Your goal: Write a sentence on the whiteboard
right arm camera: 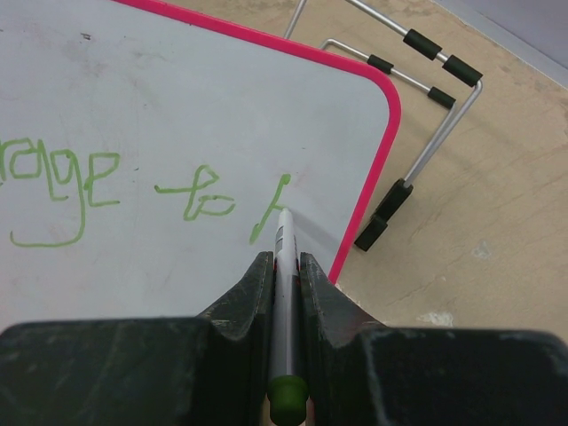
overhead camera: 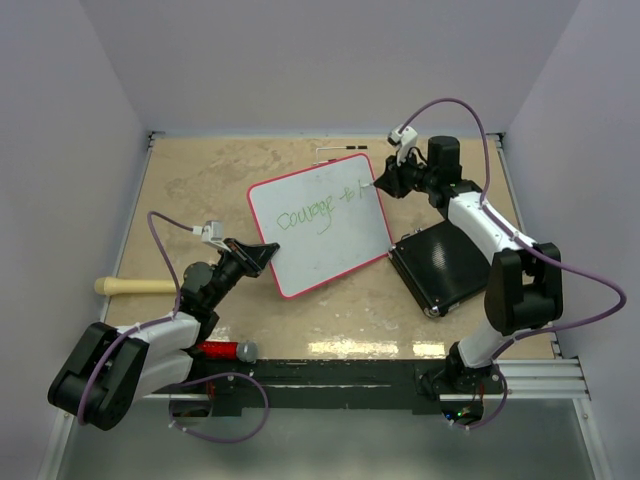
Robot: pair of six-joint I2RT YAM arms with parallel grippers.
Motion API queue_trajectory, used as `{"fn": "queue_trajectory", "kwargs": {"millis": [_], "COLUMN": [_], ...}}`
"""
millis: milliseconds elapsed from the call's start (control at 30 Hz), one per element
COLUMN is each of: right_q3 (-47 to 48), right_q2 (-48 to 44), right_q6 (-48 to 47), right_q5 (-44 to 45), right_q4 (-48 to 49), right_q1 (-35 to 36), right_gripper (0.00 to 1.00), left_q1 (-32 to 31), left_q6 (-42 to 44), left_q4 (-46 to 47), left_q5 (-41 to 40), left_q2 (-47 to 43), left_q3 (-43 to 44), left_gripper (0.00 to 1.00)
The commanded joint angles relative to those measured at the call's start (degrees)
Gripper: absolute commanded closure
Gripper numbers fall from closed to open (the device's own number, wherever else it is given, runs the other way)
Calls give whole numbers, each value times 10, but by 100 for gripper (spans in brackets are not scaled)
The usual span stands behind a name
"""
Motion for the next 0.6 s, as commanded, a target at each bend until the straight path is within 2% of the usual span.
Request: {"fn": "queue_trajectory", "kwargs": {"millis": [0,567], "right_q3": [1,-12], "right_q2": [-9,-27], "right_q6": [-23,-19], "right_q5": [12,-42], "right_q4": [-12,-29], "right_q1": [0,8], "right_gripper": [100,100], "left_q1": [-5,-5], "left_q6": [89,88], "left_q4": [-31,-33], "left_q5": [43,43], "left_q2": [5,4], "left_q3": [-12,-10], "left_gripper": [100,100]}}
